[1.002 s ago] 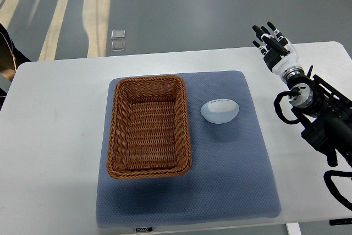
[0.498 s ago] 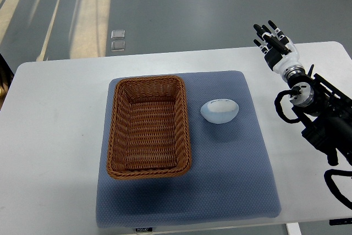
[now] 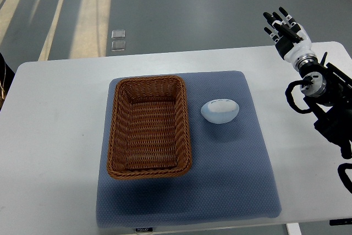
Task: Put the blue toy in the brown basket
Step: 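Raise the right hand and swing it over toward the pale blue toy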
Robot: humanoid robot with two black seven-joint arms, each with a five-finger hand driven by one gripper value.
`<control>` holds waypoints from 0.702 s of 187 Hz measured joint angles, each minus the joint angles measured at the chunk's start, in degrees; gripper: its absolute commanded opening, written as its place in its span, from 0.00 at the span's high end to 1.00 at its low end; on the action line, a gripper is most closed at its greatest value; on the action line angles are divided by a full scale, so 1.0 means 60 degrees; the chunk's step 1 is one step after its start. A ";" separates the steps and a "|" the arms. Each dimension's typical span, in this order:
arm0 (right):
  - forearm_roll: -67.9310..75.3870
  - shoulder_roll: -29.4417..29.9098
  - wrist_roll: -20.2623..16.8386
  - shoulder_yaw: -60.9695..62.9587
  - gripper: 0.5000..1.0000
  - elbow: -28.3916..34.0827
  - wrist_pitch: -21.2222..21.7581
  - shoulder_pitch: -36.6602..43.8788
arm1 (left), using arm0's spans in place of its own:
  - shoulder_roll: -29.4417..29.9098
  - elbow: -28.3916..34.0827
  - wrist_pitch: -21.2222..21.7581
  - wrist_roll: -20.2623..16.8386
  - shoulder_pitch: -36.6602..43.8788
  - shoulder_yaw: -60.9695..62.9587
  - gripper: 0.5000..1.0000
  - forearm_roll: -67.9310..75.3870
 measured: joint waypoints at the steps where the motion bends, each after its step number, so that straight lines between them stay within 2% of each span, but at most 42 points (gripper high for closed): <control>1: -0.0002 -0.0019 -0.0001 -0.0018 0.17 0.0023 -0.0018 0.0000 | 0.0000 0.0000 0.0000 0.0000 0.0000 0.0000 0.00 0.0000; 35: -0.0050 -0.0968 -0.0032 -0.1210 0.18 0.1091 -0.0759 0.0050 | 0.0000 0.0000 0.0000 0.0000 0.0000 0.0000 0.00 0.0000; 61: -0.0253 -0.1882 -0.0113 -0.2314 0.18 0.1803 -0.0978 0.0439 | 0.0000 -0.0002 0.0000 0.0000 -0.0002 0.0000 0.00 0.0000; 100: -0.0978 -0.3213 -0.0177 -0.4798 0.18 0.2244 -0.0717 0.1524 | 0.0000 -0.0003 0.0000 0.0000 0.0001 0.0000 0.00 0.0000; 131: -0.2813 -0.3964 -0.0190 -0.6243 0.18 0.2834 -0.0204 0.2373 | 0.0000 -0.0004 0.0000 0.0000 0.0000 0.0000 0.00 0.0000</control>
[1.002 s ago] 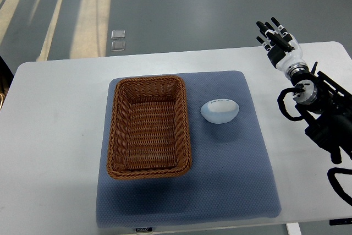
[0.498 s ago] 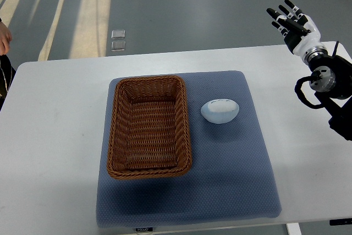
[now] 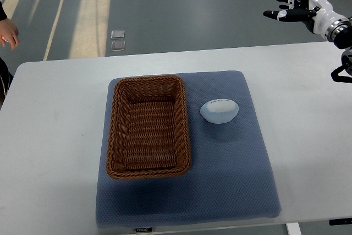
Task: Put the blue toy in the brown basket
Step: 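Raise the right hand and swing it over toward the pale blue toy, then lower the right hand onto the pale blue toy and close its fingers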
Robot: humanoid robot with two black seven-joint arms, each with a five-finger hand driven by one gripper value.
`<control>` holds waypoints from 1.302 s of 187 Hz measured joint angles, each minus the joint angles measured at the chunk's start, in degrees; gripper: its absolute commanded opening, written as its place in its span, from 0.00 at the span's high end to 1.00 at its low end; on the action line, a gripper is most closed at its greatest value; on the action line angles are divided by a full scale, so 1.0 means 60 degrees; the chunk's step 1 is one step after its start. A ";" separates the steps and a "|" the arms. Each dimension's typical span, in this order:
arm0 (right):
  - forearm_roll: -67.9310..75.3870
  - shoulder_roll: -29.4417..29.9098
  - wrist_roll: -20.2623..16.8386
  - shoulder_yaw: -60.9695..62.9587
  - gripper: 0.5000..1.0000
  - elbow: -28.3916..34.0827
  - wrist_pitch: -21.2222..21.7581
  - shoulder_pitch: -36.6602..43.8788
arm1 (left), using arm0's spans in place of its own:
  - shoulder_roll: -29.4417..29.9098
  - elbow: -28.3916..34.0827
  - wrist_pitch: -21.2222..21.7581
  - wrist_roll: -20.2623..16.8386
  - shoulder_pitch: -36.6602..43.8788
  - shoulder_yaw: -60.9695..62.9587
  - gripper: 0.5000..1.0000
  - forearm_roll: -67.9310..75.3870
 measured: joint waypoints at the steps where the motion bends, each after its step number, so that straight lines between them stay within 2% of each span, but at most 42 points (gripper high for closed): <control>1: -0.0081 -0.0019 -0.0001 -0.0035 0.18 0.0024 0.0027 0.0026 | 0.0000 0.0000 0.0000 0.0000 0.0000 0.0000 0.00 0.0000; 50: -0.4128 -0.0686 -0.0179 -0.1451 0.18 0.1353 0.2197 0.1552 | 0.0000 0.0000 0.0000 -0.0006 -0.0001 0.0000 0.00 0.0000; 95: -0.6238 -0.0499 -0.0787 -0.2293 0.18 0.2269 0.3434 0.2246 | 0.0000 0.0000 0.0000 -0.0005 -0.0001 0.0000 0.00 0.0000; 172: -0.7003 0.0374 -0.1205 -0.3261 0.18 0.2553 0.3591 0.2202 | 0.0000 0.0000 0.0000 0.0000 -0.0001 0.0000 0.00 0.0000; 243: -0.8003 0.1387 -0.1395 -0.3633 0.19 0.2105 0.3271 0.1525 | 0.0000 0.0000 0.0000 -0.0003 -0.0001 0.0000 0.00 -0.0001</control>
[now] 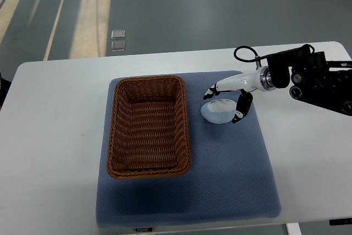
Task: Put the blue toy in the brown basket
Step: 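Lower the right hand onto the pale blue toy and close its fingers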
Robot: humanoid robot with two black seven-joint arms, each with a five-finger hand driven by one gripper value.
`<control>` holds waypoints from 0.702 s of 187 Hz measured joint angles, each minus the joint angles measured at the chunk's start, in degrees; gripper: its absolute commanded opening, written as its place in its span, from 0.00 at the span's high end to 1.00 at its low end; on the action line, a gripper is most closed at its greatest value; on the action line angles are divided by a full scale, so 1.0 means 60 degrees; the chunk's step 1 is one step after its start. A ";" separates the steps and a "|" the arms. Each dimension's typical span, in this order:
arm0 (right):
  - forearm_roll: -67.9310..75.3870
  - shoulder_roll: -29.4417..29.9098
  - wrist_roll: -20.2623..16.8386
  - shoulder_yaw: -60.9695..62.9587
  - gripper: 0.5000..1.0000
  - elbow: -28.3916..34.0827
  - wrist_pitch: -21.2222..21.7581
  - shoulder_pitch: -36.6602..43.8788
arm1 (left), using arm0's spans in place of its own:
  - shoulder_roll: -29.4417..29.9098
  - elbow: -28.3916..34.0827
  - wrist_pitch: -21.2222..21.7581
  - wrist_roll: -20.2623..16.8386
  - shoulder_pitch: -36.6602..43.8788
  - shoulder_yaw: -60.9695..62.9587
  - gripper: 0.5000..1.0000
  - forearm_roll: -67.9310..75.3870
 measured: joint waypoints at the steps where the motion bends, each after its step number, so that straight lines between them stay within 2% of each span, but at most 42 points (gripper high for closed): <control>1: -0.0004 0.0005 -0.0003 -0.0001 0.19 0.0000 -0.0002 -0.0002 | 0.0000 0.0000 0.0000 0.0000 0.0000 0.0000 0.00 0.0000; 44: -0.0082 0.0180 -0.0045 -0.0021 0.28 -0.0142 -0.0032 -0.0108 | 0.0000 0.0000 0.0000 -0.0001 0.0000 0.0000 0.00 0.0000; 58: -0.0148 0.0209 -0.0046 -0.0022 0.40 -0.0169 -0.0033 -0.0188 | 0.0000 0.0000 0.0000 -0.0001 0.0000 0.0000 0.00 0.0000; 78: -0.0204 0.0253 -0.0046 -0.0022 0.53 -0.0178 -0.0033 -0.0229 | 0.0000 0.0000 0.0000 -0.0001 0.0000 0.0000 0.00 0.0000; 88: -0.0215 0.0266 -0.0044 -0.0022 0.72 -0.0179 -0.0031 -0.0242 | 0.0000 0.0000 0.0000 -0.0001 0.0000 0.0000 0.00 0.0000; 96: -0.0224 0.0270 -0.0041 -0.0022 0.81 -0.0180 -0.0028 -0.0256 | 0.0000 0.0000 0.0000 -0.0001 0.0000 0.0000 0.00 0.0000; 101: -0.0244 0.0271 -0.0039 -0.0022 0.92 -0.0180 -0.0024 -0.0265 | 0.0000 0.0000 0.0000 -0.0001 0.0000 0.0000 0.00 0.0000; 107: -0.0271 0.0272 -0.0038 -0.0022 1.00 -0.0180 -0.0023 -0.0268 | 0.0000 0.0000 0.0000 -0.0001 0.0000 0.0000 0.00 0.0000; 131: -0.0329 0.0273 -0.0038 -0.0020 1.00 -0.0180 -0.0011 -0.0257 | 0.0000 0.0000 0.0000 0.0000 0.0000 0.0000 0.00 0.0000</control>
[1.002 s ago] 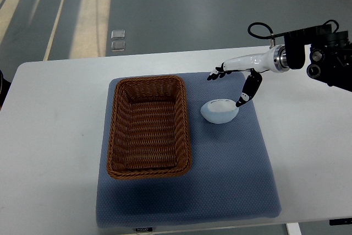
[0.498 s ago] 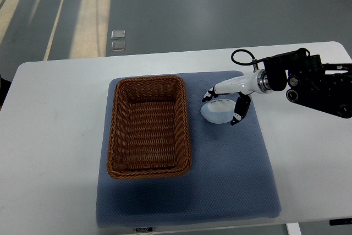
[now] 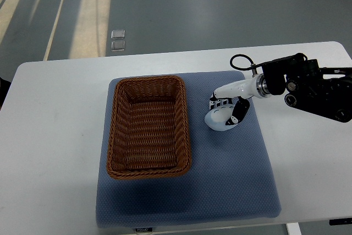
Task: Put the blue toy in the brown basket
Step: 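Lower the right hand onto the pale blue toy and close its fingers, then lift the toy with the right hand and carry it over the basket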
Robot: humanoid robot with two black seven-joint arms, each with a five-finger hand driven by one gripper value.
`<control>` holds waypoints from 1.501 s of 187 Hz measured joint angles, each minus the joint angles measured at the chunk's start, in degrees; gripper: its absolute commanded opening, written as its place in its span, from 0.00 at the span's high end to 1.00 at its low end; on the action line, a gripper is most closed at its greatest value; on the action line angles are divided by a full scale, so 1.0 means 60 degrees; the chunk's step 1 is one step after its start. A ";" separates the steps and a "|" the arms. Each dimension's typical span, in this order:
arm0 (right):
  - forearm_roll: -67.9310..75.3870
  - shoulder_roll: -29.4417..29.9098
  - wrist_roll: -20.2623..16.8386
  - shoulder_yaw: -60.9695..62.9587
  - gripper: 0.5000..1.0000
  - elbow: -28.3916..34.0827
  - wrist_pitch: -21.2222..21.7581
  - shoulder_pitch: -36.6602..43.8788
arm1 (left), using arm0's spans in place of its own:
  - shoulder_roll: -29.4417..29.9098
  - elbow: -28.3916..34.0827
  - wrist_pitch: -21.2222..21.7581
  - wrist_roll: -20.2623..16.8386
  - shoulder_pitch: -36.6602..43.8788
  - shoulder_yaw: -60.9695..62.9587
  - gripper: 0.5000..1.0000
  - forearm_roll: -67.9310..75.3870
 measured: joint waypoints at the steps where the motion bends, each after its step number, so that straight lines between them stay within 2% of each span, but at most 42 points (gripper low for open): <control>1: 0.0000 0.0000 0.0000 0.0000 1.00 0.0000 0.0001 0.0003 | 0.0000 0.0000 0.0000 0.0000 0.0000 0.0000 0.00 0.0000; 71: 0.0129 -0.0146 0.0005 0.0097 1.00 -0.0006 0.0062 0.0239 | 0.0000 0.0000 0.0000 0.0004 0.0000 0.0000 0.00 0.0000; 137: 0.0543 -0.0043 0.0029 0.0192 1.00 -0.0238 0.0033 0.1756 | 0.0000 0.0000 0.0000 0.0003 0.0000 0.0000 0.00 0.0000; 167: 0.0990 0.0925 0.0056 0.0458 1.00 -0.0473 -0.0023 0.2389 | 0.0000 0.0000 0.0000 0.0003 0.0001 0.0000 0.00 0.0000; 208: 0.1106 0.2385 0.0065 0.0755 1.00 -0.0798 -0.0260 0.2420 | 0.0000 0.0000 0.0000 0.0003 -0.0001 0.0000 0.00 0.0000; 269: 0.1074 0.3843 0.0065 0.0763 1.00 -0.1542 -0.0573 0.1210 | 0.0000 0.0000 0.0000 -0.0002 0.0000 0.0000 0.00 0.0000; 280: 0.1050 0.3983 0.0065 0.0758 0.95 -0.1649 -0.0636 0.1002 | 0.0000 0.0000 0.0000 -0.0002 0.0000 0.0000 0.00 0.0000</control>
